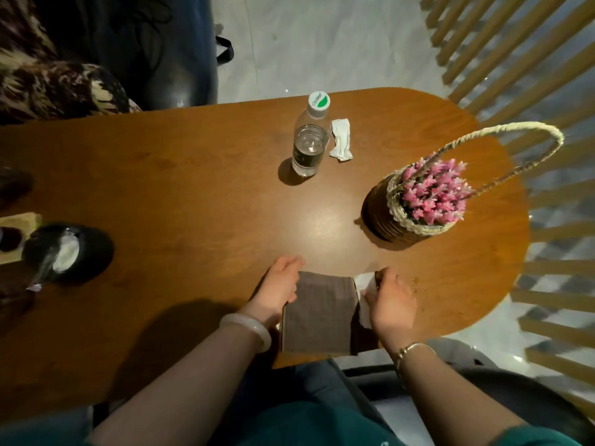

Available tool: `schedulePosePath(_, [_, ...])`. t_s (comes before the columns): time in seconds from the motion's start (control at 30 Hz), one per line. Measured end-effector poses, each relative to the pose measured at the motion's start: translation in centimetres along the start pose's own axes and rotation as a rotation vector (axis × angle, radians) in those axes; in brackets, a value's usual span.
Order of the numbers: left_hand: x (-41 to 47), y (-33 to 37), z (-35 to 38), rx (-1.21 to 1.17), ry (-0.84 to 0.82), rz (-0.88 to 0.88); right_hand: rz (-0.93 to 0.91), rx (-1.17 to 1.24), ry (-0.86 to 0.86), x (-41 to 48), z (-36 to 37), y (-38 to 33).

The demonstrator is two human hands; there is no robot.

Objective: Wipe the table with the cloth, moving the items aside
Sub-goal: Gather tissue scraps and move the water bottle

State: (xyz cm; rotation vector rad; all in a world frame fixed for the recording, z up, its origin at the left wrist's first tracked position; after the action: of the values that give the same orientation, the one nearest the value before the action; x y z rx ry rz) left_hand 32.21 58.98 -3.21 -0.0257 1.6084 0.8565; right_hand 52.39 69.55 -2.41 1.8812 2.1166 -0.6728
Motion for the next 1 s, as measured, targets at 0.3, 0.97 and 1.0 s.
schedulePosePath(0.3, [0.7, -0.6, 1.7, 0.179, -0.127, -0.069, -0.114, 0.357, 0.078, 1.3, -1.1, -3.0])
schedulePosePath(0.97, [3.9, 6.8, 1.1, -0.518, -0.028, -0.041, -0.24, 0.766, -0.055, 6.8, -1.6, -15.7])
schedulePosePath(1.0, [4.1, 7.1, 0.9, -0.491, 0.013, -0.044, -0.207, 0.757, 0.008, 8.2, -2.2, -15.4])
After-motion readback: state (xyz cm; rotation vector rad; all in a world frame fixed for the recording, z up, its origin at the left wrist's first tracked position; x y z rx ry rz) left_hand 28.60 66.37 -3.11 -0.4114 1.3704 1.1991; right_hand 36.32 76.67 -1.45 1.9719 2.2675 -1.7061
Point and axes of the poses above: each hand's wrist, its own x-axis towards the middle knuckle, its own z-axis out of the palm, y = z × x, the point moved 7 cm from there along x, towards the middle knuckle, and after that the axes turned 2 degrees about -z, right-handed, at the moved point
